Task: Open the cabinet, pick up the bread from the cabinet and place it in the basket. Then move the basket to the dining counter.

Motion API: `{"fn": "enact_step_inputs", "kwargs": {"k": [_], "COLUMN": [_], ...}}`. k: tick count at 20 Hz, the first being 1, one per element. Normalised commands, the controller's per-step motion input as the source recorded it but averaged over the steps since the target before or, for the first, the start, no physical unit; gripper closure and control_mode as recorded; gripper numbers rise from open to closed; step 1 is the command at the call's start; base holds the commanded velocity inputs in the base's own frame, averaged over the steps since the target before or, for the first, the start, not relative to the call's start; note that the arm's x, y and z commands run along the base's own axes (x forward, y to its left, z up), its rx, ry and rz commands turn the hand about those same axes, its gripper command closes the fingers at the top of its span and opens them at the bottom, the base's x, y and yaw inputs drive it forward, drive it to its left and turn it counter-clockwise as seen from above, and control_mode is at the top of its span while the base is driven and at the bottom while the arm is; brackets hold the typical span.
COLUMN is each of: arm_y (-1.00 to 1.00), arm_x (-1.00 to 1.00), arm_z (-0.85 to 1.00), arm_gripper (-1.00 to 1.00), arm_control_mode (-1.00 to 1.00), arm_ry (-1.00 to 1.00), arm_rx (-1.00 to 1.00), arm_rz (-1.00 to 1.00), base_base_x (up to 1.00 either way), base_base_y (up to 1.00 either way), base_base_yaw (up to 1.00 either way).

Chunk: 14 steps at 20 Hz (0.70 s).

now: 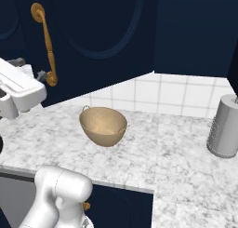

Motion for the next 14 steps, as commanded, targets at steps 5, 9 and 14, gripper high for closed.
{"fn": "enact_step_inputs", "kwargs": {"k": [5, 9, 14], "arm_y": [0.94, 0.43, 0.0], "arm_x": [-0.29, 0.58, 0.66], "arm_z": [0.01, 0.14, 0.04], "arm_gripper": [-1.0, -1.0, -1.0], "arm_control_mode": [-1.0, -1.0, -1.0], "arm_ry": [0.03, 0.01, 0.0], "arm_rx": [0.0, 0.0, 0.0], "arm_rz": [-0.03, -0.21, -0.36], "base_base_x": [0.0, 0.0, 0.0], "base_base_y": [0.0, 0.0, 0.0], "base_base_yaw": [0.0, 0.0, 0.0]}}
